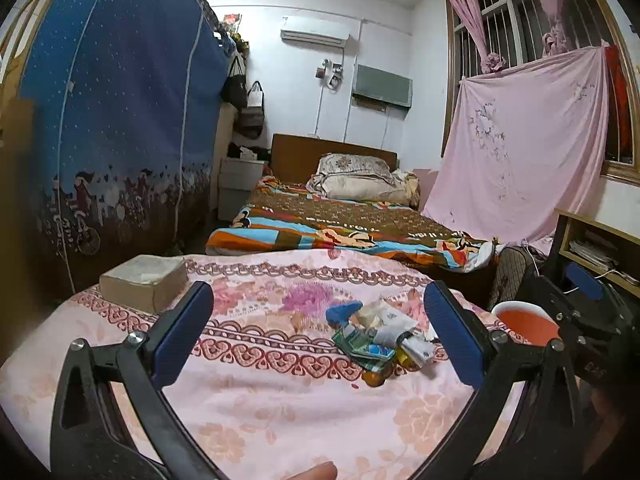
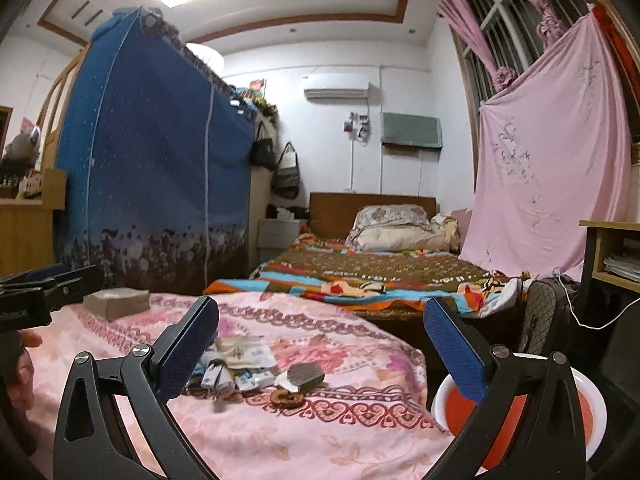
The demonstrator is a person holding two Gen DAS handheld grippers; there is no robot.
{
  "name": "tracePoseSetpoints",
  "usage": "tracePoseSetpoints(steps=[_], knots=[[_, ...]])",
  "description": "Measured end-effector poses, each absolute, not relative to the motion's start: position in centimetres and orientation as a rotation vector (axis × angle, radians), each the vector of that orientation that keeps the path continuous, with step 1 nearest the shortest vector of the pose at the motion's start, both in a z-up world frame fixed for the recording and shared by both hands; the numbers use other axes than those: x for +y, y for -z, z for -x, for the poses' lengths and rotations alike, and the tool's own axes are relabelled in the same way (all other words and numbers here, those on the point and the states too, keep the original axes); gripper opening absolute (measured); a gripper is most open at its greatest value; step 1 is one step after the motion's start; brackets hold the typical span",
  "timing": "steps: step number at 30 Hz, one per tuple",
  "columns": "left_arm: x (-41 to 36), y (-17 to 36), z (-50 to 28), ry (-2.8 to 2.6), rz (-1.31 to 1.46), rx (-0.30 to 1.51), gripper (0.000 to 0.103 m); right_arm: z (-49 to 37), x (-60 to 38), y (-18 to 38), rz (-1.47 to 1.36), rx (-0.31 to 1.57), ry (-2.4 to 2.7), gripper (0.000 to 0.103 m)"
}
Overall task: Collect trash
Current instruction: 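Move both open tools back over the trash items on the bedspread, then grasp the brown round dried piece with the right tool while the left tool grasps the small orange piece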
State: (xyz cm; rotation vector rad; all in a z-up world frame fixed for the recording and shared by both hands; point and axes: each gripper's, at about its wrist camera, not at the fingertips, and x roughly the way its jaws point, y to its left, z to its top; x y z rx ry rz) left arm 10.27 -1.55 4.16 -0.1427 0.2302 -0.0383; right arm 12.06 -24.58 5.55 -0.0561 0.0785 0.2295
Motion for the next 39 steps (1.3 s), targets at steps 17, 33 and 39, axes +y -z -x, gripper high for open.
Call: tracePoseSetpoints(steps=[17,33,39], knots=[[-3.5,-2.0,-13.7,0.176,0.099,0.49,0.066,-16.3,-23.4,-3.4,0.063,0.378,-0.28,0.07],[-4.8,2.0,-18.4,0.273,0.132,0.837,0.027,-20.5,-22.2,-0.3,0.075,0.705,-0.335,0.046],[-5.3,2.1,-18.6,0.273,0.105,0.86,0.019,-20.6,-22.1,0.1,0.088,0.73,-0.332,0.035]])
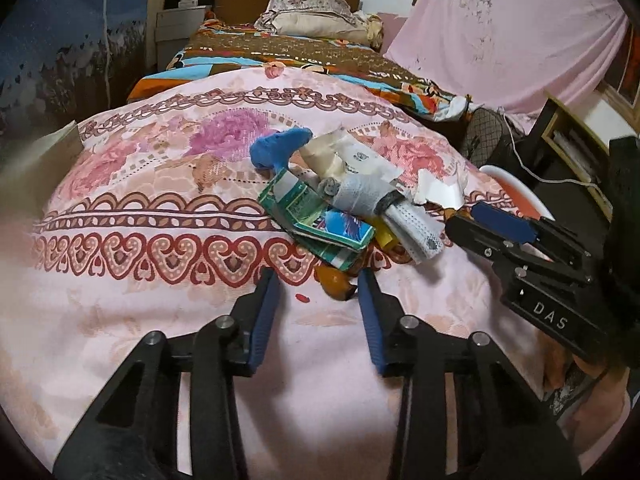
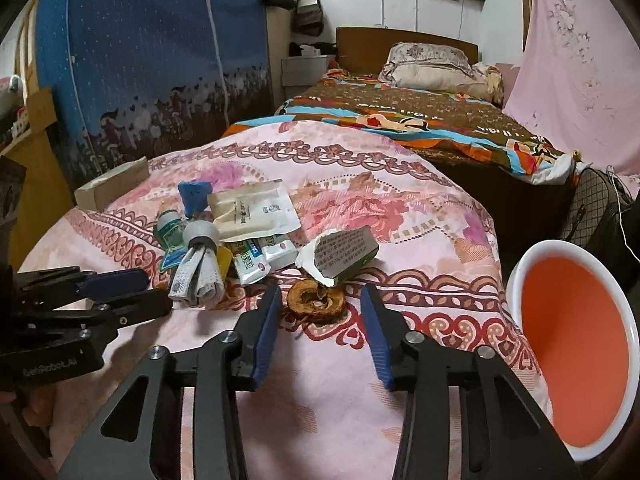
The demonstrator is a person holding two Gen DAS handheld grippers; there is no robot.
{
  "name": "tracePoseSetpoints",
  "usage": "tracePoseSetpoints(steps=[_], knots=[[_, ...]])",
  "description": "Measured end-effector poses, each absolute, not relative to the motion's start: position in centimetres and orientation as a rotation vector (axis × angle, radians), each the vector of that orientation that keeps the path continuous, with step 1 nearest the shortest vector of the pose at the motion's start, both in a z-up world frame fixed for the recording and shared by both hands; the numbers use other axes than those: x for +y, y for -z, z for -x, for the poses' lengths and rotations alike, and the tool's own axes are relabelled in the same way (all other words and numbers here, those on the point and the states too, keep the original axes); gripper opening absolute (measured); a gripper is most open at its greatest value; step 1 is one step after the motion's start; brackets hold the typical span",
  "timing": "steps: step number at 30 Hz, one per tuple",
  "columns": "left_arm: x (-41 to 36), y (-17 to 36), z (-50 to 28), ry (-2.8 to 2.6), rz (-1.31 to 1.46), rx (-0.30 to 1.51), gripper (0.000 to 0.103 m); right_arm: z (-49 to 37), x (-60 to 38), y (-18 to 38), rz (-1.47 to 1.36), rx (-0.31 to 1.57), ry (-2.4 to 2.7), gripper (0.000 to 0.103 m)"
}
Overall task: Collect trash
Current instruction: 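Grasp the brown round dried piece with the right tool while the left tool grasps the small orange piece, then carry both pieces over the orange basin and open both tools to drop them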
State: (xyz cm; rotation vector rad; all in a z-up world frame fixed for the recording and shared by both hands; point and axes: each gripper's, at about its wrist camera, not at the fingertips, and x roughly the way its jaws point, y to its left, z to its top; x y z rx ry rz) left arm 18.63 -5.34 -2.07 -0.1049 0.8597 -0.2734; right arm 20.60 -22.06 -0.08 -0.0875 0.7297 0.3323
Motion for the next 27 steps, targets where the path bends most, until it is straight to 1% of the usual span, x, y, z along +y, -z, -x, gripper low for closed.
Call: tracePoseSetpoints(steps=[1,2,3,4,11,17,27], knots=[[-5.5,2.1,-18.6,0.283,0.097,0.862,0.016,-20.6,-22.1,0.1,0.086,0.732,-0.333,0.032],[-5.7,2.1,-18.6,0.293,0.09,0.864,0.01,-20.6,-22.2,0.1,0.082,0.733,-0.337,0.028],[-5.9,2.1,-18.6,0.302,0.079,0.866,0.005,-20.6,-22.2,0.1,0.08,0.735,-0.34,0.028],[-6.1,2.1,-18.6,0.308,0.072,0.867,0.004,-20.7,-22.2,0.1,0.077,0.736,-0.342,0.028],[-5.6,1.9,-18.1,0.316,0.1,0.848,0.004,-20.4,-22.2,-0.1,0.063,0.725,-0.369,0.028],[-5.2,1.2,-16.7,0.312,0.118,0.767,0.004,-19.2,-22.1,-0.5,0.054,0.679,-0.4,0.028],[-5.2,-2.3,-14.0,0.334,0.145,0.523,0.004,-15.5,-23.2,-3.0,0.034,0.435,-0.406,0.028]])
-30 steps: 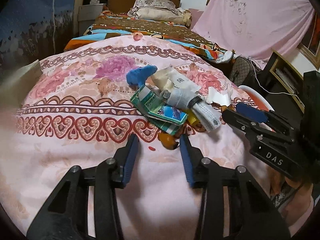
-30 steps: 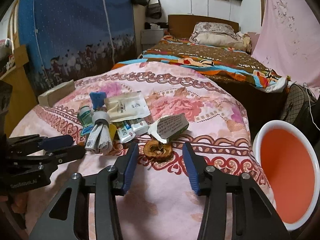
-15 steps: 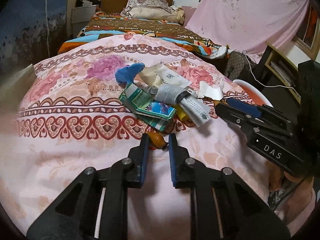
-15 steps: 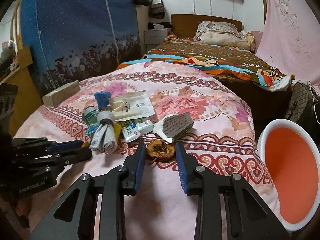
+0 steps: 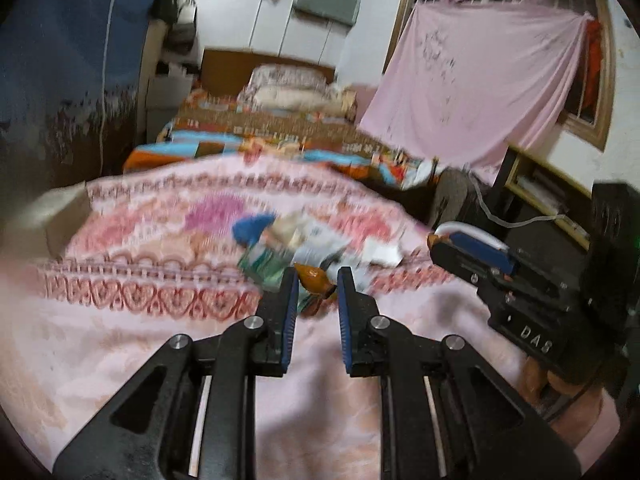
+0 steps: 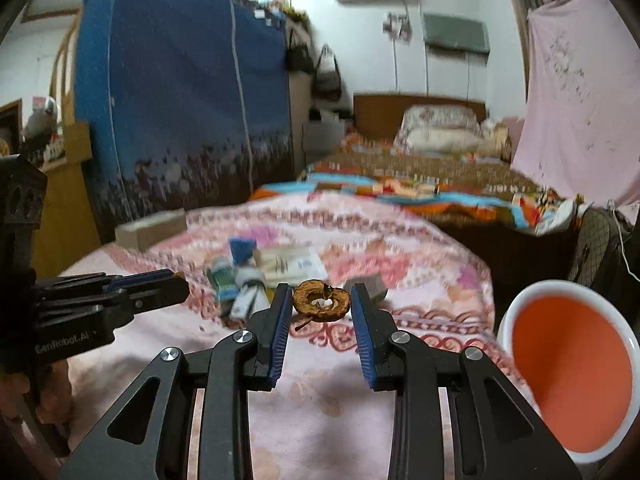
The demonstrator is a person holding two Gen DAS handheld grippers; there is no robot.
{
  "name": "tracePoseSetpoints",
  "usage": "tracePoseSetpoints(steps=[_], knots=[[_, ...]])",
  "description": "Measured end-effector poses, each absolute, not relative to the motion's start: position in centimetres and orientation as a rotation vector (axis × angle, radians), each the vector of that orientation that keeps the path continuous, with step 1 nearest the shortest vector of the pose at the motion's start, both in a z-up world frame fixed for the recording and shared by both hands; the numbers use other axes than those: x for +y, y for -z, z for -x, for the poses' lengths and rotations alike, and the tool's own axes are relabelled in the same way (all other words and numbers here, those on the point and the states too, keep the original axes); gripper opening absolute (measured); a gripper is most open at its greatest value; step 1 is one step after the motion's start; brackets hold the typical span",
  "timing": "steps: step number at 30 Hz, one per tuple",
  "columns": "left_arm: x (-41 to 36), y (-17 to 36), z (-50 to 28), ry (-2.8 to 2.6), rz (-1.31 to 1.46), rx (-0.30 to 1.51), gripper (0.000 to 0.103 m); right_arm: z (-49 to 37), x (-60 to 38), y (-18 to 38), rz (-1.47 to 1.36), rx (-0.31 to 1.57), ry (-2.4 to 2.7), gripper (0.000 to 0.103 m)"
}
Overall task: Collect trash
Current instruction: 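Carry both pieces over the orange basin and open both tools to drop them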
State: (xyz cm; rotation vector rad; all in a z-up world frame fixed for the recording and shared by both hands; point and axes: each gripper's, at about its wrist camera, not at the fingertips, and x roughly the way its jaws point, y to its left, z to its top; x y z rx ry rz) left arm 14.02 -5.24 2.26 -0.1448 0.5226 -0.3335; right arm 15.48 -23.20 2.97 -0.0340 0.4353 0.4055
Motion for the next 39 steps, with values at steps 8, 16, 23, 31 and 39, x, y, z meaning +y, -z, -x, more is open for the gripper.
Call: tracePoseSetpoints(steps=[8,16,23,31,39], knots=[[-7.7,-5.5,-12.8,0.362,0.09,0.316,0.004,-12.7,-26.0,-5.3,-0.017,0.176,-0.331,0.028],[-12.4,-7.8,-13.0,0.48,0.004,0.176,0.004,-10.6,-29.6,-6.9,-0.056,-0.008,-0.169,0.028],[-16.7,-8.6,-13.5,0.598,-0.059,0.144,0.004,-10.3,-33.4,-6.9,-0.11,-0.039,-0.017,0.028],[-21.1,-7.7,-14.7,0.712,-0.083,0.206,0.004,-11.5,-37.0,-5.9,-0.182,0.044,0.142,0.028],[-24.0,-6.1,-18.4,0.775,-0.027,0.412,0.004,-12.8,-40.0,-4.2,-0.273,0.155,0.214,0.028]])
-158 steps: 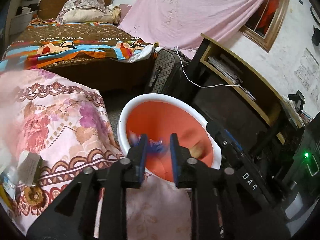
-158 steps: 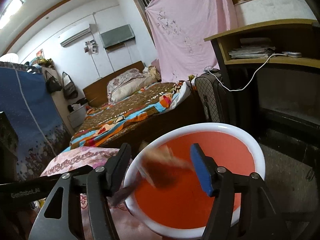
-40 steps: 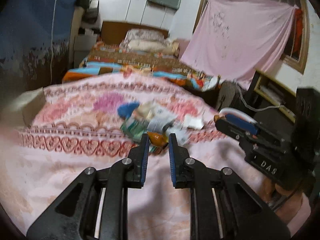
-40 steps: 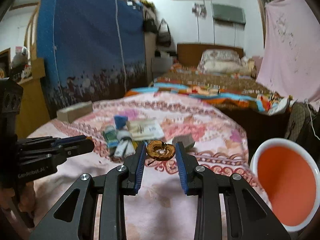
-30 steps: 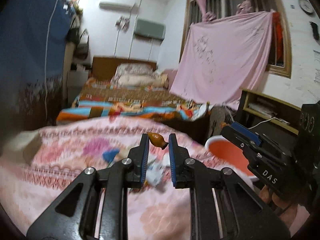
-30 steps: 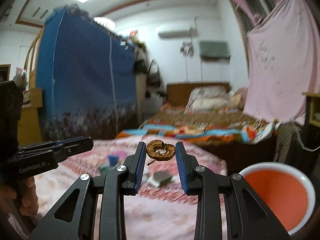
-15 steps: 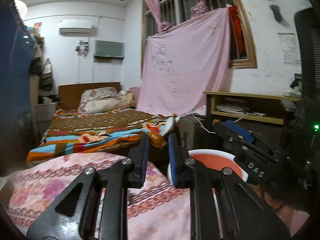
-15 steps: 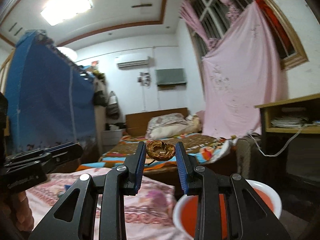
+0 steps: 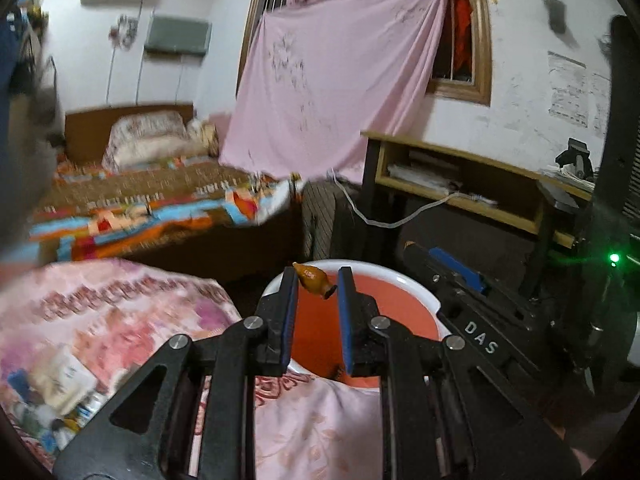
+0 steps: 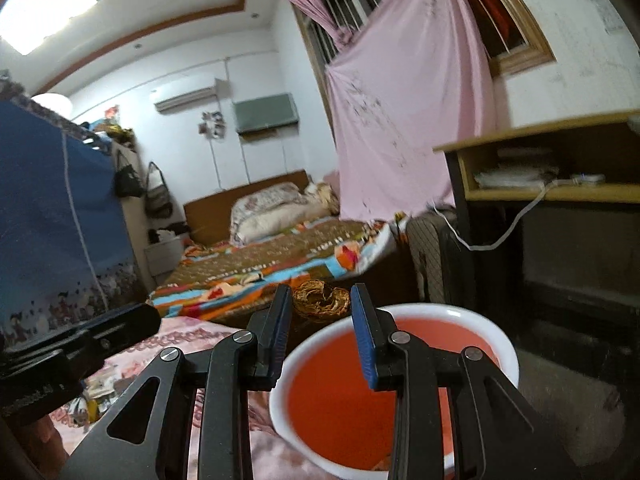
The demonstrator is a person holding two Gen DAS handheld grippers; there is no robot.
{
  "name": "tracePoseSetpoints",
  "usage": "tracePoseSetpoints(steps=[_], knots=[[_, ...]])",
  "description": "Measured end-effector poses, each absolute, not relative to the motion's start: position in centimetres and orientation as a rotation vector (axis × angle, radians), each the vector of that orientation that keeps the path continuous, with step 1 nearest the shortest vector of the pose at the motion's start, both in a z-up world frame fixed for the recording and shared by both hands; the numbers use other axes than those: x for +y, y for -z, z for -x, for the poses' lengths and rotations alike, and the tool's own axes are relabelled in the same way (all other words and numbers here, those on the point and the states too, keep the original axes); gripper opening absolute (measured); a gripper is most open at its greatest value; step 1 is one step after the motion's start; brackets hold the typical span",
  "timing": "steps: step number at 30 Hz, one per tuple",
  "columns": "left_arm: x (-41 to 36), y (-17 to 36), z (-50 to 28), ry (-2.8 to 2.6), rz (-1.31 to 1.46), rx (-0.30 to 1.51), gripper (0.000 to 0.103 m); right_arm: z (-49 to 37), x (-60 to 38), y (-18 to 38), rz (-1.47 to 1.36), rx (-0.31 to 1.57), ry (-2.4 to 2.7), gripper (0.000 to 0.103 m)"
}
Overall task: Collect trash
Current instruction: 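Carry both pieces over the orange basin and open both tools to drop them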
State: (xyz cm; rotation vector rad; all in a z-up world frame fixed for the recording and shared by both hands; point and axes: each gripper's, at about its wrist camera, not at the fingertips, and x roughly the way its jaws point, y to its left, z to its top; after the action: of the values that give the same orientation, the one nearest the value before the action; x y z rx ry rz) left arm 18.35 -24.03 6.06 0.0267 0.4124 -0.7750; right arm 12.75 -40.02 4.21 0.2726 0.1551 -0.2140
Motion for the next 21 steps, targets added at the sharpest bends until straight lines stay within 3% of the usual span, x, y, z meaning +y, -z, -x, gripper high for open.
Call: tracePoseSetpoints(steps=[17,21], knots=[[-27.6,-2.7,-22.4,0.795,0.037,0.712,0.004,-13.7,-41.5,-2.9,-0.357,0.282,0.234,0.029],[-27.6,-2.5,-22.8,0.792,0.057,0.739,0.011,-13.9,-41.7,-2.7,-0.369,0.301,0.233,0.029]])
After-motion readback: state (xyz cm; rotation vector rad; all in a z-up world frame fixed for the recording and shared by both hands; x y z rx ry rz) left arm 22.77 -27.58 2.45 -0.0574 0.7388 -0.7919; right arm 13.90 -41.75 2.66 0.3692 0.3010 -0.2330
